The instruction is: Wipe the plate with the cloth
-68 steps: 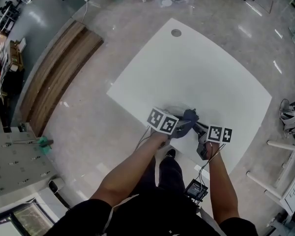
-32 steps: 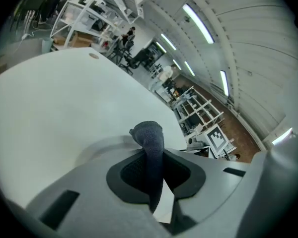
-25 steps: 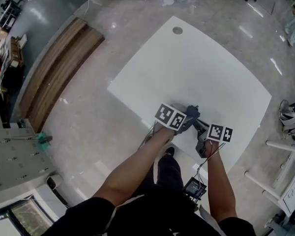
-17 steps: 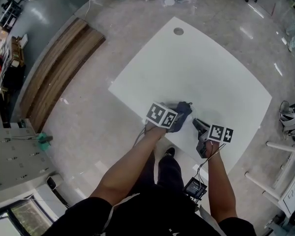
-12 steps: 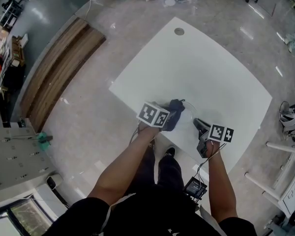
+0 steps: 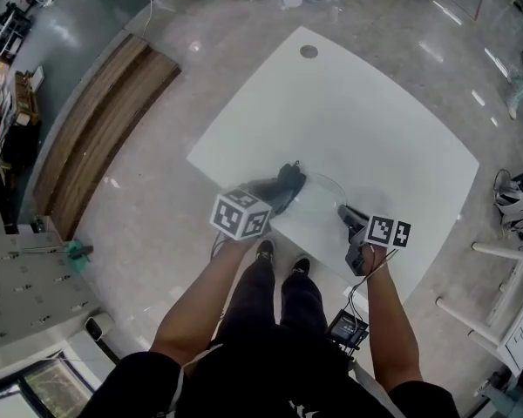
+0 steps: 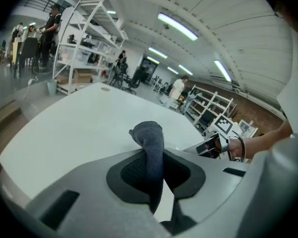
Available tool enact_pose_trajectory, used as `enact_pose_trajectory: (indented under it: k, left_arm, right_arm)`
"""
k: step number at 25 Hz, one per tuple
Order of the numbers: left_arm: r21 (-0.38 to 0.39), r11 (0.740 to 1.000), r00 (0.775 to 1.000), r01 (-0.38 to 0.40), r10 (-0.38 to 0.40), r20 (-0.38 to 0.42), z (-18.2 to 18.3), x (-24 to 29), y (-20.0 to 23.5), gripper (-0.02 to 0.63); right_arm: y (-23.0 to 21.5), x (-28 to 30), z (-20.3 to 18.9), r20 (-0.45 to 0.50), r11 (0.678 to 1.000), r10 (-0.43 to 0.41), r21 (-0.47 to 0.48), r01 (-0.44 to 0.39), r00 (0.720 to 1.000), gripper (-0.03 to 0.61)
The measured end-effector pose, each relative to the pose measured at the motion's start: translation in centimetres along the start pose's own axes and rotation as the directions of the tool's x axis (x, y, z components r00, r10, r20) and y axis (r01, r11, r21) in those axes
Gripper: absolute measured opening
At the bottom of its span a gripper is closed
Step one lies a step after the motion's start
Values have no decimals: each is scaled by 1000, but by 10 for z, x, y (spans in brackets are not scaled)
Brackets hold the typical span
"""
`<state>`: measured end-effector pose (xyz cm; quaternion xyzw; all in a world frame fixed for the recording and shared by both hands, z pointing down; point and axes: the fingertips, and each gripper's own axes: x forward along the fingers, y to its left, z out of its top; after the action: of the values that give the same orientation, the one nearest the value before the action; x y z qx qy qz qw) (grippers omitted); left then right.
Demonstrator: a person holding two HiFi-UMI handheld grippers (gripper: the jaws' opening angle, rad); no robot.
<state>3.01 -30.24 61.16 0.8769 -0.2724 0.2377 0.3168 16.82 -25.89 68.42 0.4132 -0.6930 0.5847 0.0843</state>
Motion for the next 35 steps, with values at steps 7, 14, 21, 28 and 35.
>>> enact_pose_trajectory:
  k: [7,14,21,28,35]
  left_arm:
    - [-1,984,983,176,-176,-45,-1,57,-78,51]
    - [14,989,978,148,-144,-152,-21,96,-84,51]
    - [14,1000,980,11,-9,-200,-29,75,-29,51]
    - [0,997,978,-82,80,-191,-33,38,21,51]
    - [2,992,977,-129,128,-169,-29,12,43,51]
  right_arm:
    - [0,-2,-1,8,1000,3,-1,-3,1000,28]
    - [-1,-2,-1,13,1000,3,-8,-2,1000,26]
    - [-4,-2,-1,17,1000,7,-9,-7,1000,26]
    - [-2,-4,-4,21,1000,7,-11,-7,1000,26]
    - [-1,-4,-2,25,1000,-1,-20,2,1000,26]
